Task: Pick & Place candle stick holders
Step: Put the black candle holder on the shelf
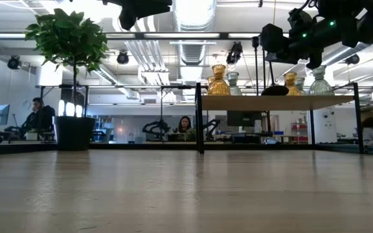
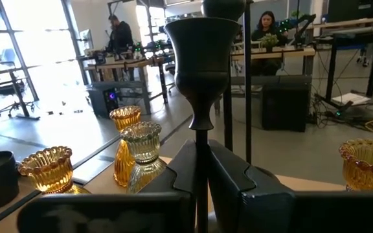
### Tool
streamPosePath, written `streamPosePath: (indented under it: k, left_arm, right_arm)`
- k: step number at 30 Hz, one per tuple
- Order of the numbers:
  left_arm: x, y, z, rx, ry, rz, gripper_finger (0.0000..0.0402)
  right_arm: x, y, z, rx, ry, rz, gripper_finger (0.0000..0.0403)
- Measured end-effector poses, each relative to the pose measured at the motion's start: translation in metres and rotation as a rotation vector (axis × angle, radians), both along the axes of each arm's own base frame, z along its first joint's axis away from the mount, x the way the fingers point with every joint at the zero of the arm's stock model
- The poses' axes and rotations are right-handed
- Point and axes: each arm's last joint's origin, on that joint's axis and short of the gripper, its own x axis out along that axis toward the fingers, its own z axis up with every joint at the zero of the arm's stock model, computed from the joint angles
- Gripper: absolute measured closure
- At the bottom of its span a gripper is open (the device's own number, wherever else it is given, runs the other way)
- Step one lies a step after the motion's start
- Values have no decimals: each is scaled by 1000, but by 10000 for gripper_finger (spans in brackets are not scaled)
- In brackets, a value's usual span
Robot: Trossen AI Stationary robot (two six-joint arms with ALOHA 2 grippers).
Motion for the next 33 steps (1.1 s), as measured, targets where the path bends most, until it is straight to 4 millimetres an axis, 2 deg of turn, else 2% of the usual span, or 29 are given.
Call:
streamPosePath:
  k: [33]
  left_arm:
    - [0, 0, 0, 0, 0, 10, 303]
  right_arm:
    - [0, 1, -5, 36, 16, 18, 341]
